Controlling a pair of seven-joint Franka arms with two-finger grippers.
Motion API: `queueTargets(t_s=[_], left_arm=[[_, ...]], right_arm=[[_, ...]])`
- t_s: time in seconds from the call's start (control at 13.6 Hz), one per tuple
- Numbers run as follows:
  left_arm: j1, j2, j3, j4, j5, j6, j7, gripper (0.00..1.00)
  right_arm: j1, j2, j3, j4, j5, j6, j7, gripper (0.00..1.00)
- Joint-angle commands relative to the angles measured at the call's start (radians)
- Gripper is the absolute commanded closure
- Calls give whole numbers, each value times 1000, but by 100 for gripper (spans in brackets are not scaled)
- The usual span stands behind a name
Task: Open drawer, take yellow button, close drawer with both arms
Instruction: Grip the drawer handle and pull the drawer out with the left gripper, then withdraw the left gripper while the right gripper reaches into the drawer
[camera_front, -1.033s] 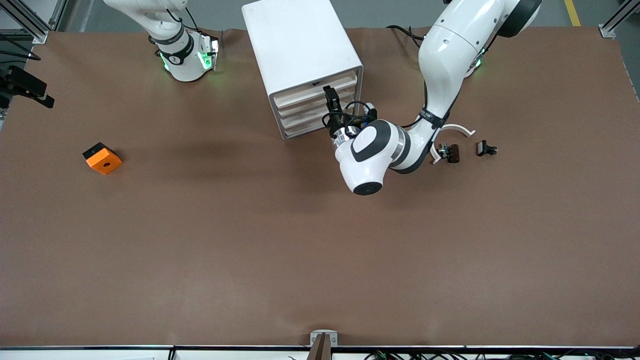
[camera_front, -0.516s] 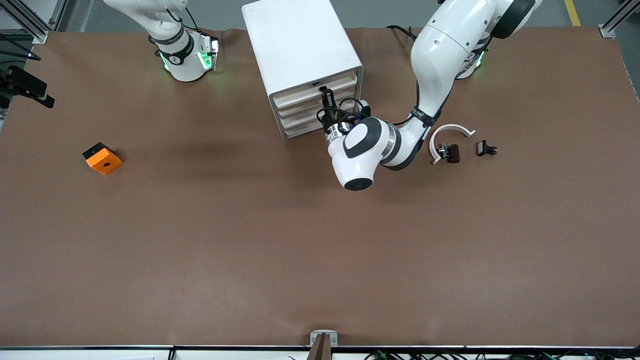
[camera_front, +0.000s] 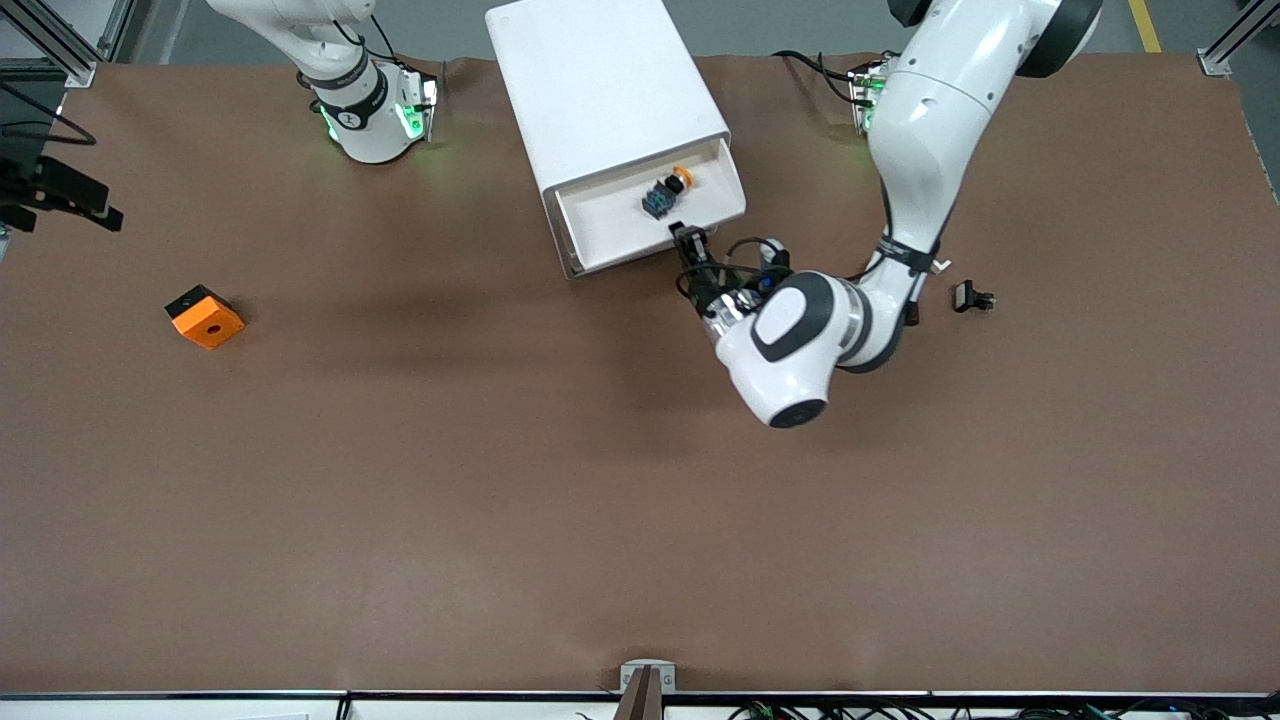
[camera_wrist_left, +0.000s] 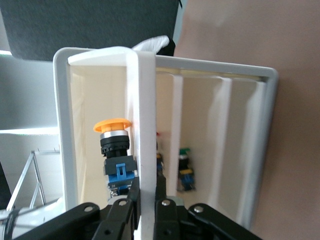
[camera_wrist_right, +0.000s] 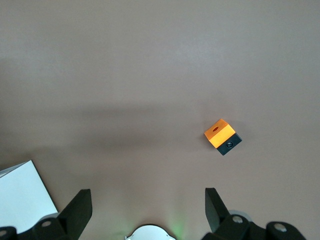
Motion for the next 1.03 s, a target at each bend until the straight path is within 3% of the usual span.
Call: queueTargets(t_s=[0.0, 0.15, 0.22, 0.3, 0.52, 0.66, 0.96], left_arm=[[37, 1, 19, 8, 2, 20, 29, 100], [45, 3, 20, 8, 2, 49, 38, 99], [48, 3, 23, 8, 2, 54, 47, 73], [60, -2, 26, 9, 2, 55, 55, 3], [69, -13, 26, 57, 9, 52, 89, 0], [77, -22, 48, 73, 26, 52, 104, 0], [79, -23, 118, 133, 149, 52, 193, 0]], right_arm=[[-5, 50, -5, 27, -5, 5, 2, 0], [-11, 109, -6, 38, -16, 14, 2, 0], [-28, 145, -8, 41, -23, 34, 2, 0], [-48, 159, -6, 50, -23, 48, 0, 0], [-51, 160, -6, 50, -8, 63, 21, 0], [-36, 158, 3, 50, 3, 57, 137, 0], [95, 147, 6, 42, 75, 43, 418, 0]])
